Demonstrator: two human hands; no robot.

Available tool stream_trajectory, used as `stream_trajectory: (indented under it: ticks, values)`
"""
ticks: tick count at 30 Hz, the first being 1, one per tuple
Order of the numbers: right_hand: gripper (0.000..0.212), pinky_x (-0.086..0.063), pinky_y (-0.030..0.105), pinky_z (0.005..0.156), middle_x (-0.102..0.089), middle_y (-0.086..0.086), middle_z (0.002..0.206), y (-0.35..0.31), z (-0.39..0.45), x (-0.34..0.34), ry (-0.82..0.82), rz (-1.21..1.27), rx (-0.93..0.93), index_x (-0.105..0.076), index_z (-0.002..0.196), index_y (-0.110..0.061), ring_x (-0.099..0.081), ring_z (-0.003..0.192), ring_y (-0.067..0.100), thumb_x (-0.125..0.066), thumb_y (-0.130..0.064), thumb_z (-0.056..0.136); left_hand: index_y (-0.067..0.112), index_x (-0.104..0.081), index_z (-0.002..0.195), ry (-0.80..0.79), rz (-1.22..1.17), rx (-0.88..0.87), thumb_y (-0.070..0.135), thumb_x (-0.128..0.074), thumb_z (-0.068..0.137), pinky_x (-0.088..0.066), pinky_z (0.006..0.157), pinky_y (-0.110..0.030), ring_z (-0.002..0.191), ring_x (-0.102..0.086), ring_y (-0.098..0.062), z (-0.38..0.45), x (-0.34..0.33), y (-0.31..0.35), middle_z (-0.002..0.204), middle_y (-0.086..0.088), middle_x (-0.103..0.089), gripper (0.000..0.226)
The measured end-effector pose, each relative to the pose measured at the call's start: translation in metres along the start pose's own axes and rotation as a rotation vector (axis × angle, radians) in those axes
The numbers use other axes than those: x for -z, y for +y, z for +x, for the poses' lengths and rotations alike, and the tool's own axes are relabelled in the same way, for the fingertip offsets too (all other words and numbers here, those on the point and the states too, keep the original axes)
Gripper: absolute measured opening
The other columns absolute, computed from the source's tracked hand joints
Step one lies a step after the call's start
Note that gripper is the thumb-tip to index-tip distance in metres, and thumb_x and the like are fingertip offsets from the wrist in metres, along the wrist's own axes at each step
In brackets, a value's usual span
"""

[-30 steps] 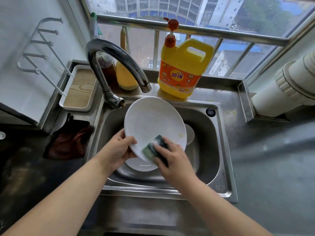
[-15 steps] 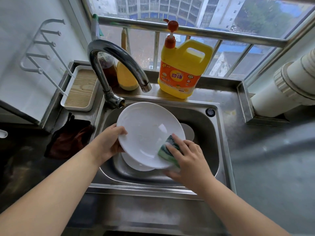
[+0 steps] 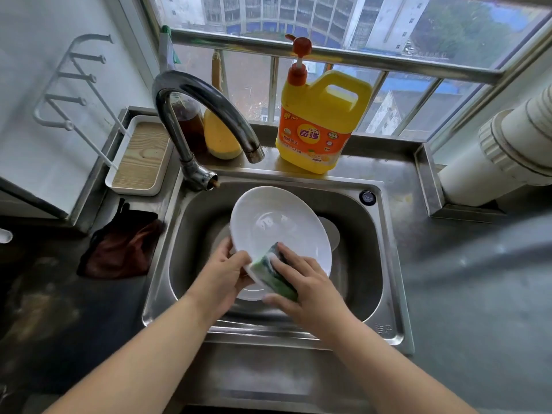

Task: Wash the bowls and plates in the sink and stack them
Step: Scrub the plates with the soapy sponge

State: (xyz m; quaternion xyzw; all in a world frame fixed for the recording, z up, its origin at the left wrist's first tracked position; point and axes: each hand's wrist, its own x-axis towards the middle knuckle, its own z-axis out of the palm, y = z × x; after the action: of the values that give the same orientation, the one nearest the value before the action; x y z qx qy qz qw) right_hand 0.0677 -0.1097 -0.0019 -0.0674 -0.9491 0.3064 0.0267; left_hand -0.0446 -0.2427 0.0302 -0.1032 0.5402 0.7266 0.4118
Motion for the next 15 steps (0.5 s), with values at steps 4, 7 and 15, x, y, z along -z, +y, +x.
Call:
stream_trajectory:
  ticks: [4, 7, 15]
  values:
    - [0.042, -0.045, 0.043, 0.097, -0.045, -0.001, 0.145, 0.034, -0.008, 0.011, 0.025, -0.082, -0.081, -0.059, 0.128, -0.028, -0.054, 0.109, 0.031, -0.052, -0.043, 0.089, 0.018, -0.054, 0.117, 0.061, 0.044, -0.010, -0.012, -0.036, 0.089, -0.056, 0.059, -0.027, 0.092, -0.062, -0.024, 0.005, 0.017, 0.010, 0.111, -0.012, -0.062, 0.045]
    - [0.044, -0.034, 0.040, 0.108, -0.038, 0.005, 0.148, 0.034, -0.005, 0.013, 0.010, -0.069, -0.265, -0.055, 0.132, -0.030, -0.042, 0.121, 0.031, -0.056, -0.038, 0.089, 0.019, -0.053, 0.119, 0.056, 0.063, -0.016, -0.013, -0.036, 0.089, -0.057, 0.061, -0.026, 0.094, -0.061, -0.024, 0.007, 0.018, 0.011, 0.109, -0.009, -0.062, 0.047]
    - [0.046, -0.029, 0.026, 0.104, -0.042, 0.006, 0.146, -0.018, 0.001, -0.003, -0.071, 0.110, -0.084, -0.055, 0.132, -0.029, -0.046, 0.121, 0.028, -0.052, -0.029, 0.086, 0.018, -0.057, 0.110, 0.034, 0.094, -0.025, -0.015, -0.034, 0.088, -0.058, 0.061, -0.028, 0.087, -0.065, -0.023, 0.004, 0.016, 0.012, 0.103, -0.012, -0.065, 0.046]
